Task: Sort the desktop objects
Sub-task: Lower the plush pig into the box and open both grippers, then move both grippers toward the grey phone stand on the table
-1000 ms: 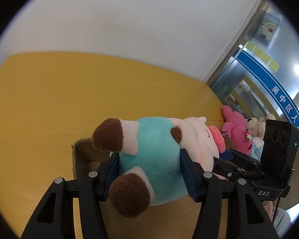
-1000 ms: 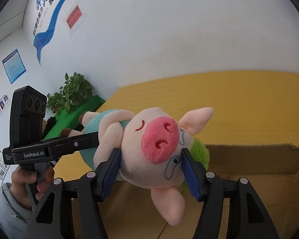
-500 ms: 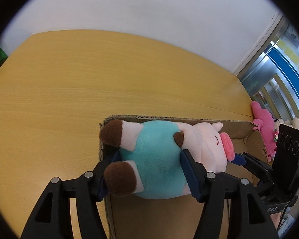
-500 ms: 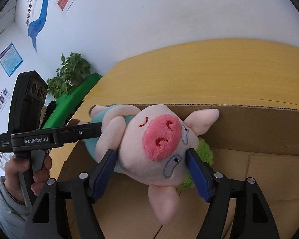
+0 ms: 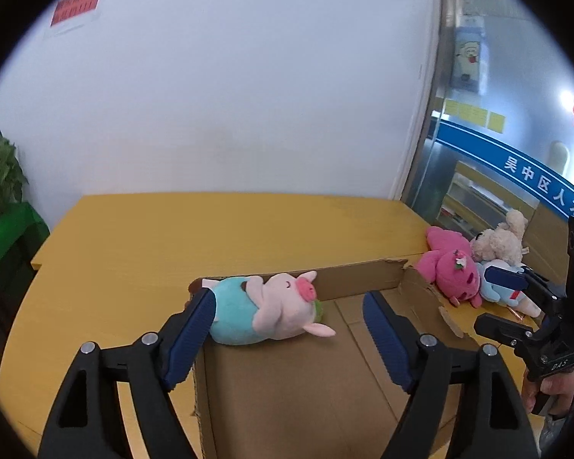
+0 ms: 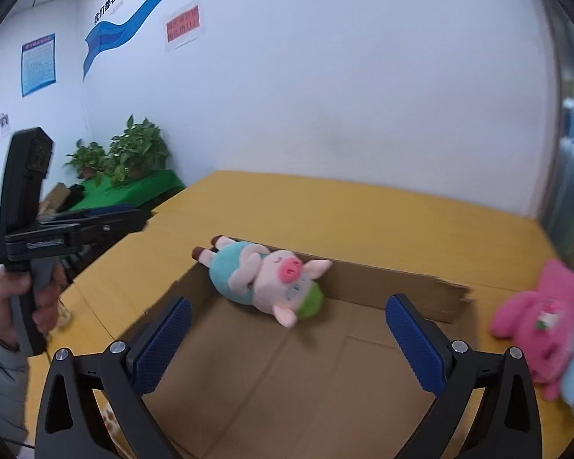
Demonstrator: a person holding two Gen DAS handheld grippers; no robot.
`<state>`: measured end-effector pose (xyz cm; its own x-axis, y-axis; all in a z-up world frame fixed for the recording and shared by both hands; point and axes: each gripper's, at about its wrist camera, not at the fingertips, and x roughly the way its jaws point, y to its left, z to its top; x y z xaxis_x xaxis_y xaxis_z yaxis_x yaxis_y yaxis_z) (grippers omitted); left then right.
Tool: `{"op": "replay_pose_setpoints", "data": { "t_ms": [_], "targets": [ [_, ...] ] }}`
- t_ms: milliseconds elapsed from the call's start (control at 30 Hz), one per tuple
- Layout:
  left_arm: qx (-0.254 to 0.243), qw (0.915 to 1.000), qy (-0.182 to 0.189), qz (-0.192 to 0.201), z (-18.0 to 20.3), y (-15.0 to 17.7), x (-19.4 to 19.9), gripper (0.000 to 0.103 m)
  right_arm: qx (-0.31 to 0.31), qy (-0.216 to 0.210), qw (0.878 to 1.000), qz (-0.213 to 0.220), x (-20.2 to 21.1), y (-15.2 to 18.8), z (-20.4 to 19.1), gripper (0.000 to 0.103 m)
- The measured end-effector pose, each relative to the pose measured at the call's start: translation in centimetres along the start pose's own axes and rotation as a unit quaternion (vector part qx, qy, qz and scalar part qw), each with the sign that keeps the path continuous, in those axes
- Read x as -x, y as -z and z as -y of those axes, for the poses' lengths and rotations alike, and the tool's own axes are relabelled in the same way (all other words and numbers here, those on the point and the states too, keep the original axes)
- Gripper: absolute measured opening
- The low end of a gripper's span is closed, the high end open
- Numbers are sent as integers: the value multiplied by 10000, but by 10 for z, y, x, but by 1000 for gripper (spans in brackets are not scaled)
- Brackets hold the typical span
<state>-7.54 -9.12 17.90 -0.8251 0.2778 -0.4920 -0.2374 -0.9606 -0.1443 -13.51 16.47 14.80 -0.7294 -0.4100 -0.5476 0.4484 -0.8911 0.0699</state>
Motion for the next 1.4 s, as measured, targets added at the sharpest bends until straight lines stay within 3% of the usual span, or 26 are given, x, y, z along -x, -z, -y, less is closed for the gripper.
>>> {"op": "replay_pose_setpoints", "data": {
  "t_ms": [167,400,600,900,1000,1167,1233,1400],
  "targets": [
    [-305,9990,-88,320,70,31,41,80,32,646,9978,128,67,43,-5,103],
    [-301,9984,-118,464,124,71,80,80,-41,805,9964,265,129,96,-23,103],
    [-108,9990,32,422,137,87,93,80,170,1183,9918,446,163,115,-41,103],
    [-117,9990,-109,415,147,118,101,80,-29,945,9950,326,171,138,-48,103],
    [-61,9998,77,193,146,130,96,80,-235,767,9965,246,169,150,-47,103],
    [4,9964,626,-575,147,168,77,79,-227,693,9958,-551,149,193,-55,103],
    [27,9931,745,-901,148,184,67,79,-95,452,9944,-952,141,220,-66,103],
    [288,9780,1310,-1597,151,214,46,79,-221,-20,9886,-1490,127,283,-87,102]
  ]
}}
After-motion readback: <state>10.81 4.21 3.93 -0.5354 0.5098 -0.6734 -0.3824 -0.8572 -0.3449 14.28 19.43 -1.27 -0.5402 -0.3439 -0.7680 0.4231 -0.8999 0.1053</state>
